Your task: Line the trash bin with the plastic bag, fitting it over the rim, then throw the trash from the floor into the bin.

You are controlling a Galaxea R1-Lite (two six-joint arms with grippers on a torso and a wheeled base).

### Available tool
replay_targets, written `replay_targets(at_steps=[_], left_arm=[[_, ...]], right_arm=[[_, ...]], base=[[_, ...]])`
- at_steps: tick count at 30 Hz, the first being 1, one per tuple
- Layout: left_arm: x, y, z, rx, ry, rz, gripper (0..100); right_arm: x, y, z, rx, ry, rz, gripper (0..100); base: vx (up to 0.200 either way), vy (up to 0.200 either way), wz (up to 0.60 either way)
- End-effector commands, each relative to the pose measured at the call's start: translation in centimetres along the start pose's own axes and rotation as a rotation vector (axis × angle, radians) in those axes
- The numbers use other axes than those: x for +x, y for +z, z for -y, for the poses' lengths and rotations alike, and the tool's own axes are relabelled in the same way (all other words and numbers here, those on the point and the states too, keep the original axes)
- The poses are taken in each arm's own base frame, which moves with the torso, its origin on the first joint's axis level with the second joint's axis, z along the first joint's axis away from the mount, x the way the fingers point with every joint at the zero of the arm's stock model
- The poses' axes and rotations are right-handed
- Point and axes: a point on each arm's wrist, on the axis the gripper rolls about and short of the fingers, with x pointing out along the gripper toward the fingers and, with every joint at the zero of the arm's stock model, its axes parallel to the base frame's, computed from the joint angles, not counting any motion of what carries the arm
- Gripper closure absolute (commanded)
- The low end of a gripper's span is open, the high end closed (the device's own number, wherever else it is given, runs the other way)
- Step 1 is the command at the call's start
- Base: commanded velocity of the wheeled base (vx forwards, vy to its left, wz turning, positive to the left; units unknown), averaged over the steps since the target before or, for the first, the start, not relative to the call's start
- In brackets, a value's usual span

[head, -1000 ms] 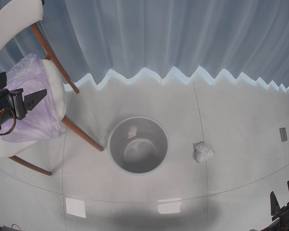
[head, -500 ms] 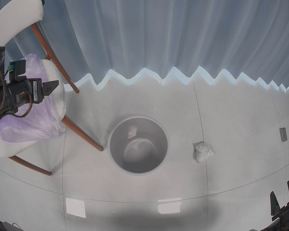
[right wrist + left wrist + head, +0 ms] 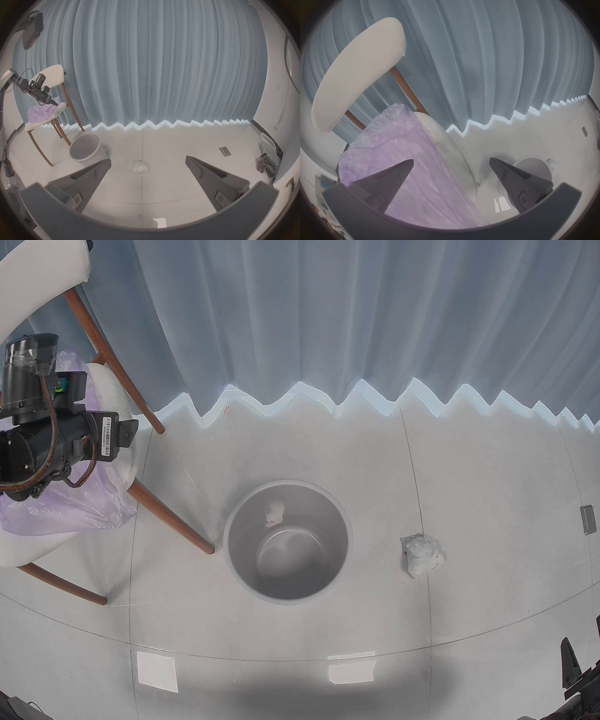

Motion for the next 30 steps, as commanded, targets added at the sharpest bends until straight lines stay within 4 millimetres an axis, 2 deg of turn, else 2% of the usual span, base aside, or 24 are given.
replay_targets(at_steps=[1,9,14,30], left_arm=[[1.7,-0.8,0.8,0.027,0.015,-0.042,0],[4.0,-1.5,2.2,0.061,0.013,-0.083,0],[5.0,-0.9,1.7,0.061,0.072,-0.079,0],[6.5,-1.9,0.9,0.092,0.159,-0.128,0]], right_arm=[[0.0,-0.5,0.0,0.000,0.000,0.000,0],[0.0,-0.5,0.0,0.000,0.000,0.001,0],[0.0,-0.5,0.0,0.000,0.000,0.000,0],[0.0,-0.5,0.0,-0.002,0.000,0.000,0]], base=[[0.000,0.000,0.00],[0.000,0.000,0.00],[0.000,0.000,0.00],[0.000,0.000,0.00]])
